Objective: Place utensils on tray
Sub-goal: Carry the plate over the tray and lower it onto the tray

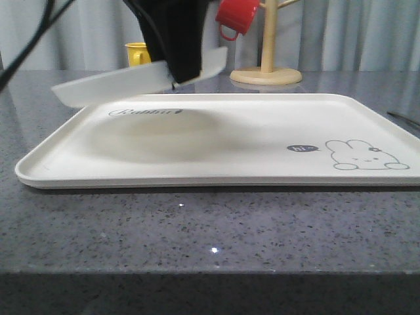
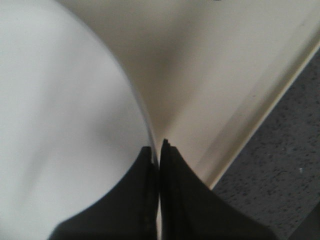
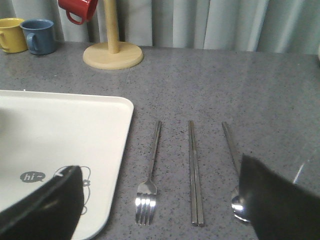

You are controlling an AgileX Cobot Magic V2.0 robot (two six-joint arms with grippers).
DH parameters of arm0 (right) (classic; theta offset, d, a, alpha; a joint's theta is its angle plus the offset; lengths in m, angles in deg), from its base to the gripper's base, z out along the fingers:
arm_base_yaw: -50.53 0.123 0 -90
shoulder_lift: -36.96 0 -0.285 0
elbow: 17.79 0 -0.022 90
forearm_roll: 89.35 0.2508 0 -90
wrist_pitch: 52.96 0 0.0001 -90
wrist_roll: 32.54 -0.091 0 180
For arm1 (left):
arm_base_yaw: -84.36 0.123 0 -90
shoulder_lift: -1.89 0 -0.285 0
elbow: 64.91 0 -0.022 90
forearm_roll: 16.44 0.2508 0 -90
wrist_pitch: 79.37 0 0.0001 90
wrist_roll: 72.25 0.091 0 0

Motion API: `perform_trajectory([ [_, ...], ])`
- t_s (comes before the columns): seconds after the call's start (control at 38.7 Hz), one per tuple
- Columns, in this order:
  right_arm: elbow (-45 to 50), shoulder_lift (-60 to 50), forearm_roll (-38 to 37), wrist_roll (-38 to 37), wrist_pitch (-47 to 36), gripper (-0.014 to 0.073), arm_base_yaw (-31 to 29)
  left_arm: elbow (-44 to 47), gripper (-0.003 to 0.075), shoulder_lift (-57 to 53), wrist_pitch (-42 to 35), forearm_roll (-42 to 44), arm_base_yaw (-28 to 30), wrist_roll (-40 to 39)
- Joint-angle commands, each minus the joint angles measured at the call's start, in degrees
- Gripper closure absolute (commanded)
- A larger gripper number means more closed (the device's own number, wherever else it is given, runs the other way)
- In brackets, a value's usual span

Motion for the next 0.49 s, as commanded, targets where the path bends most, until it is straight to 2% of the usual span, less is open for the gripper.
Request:
perform_trajectory([
  [0.0,-2.10,1.03,0.09,0.33,-4.14,-0.0057,-0.43,-1.79,0.0739,-0.34,-1.22,-0.47,-1.44,-0.76],
  [0.46,-2.10,1.03,0.09,0.33,-4.14,-0.0057,-0.43,-1.79,0.0727,4.55,-0.49,-1.20,-1.23,-0.76],
])
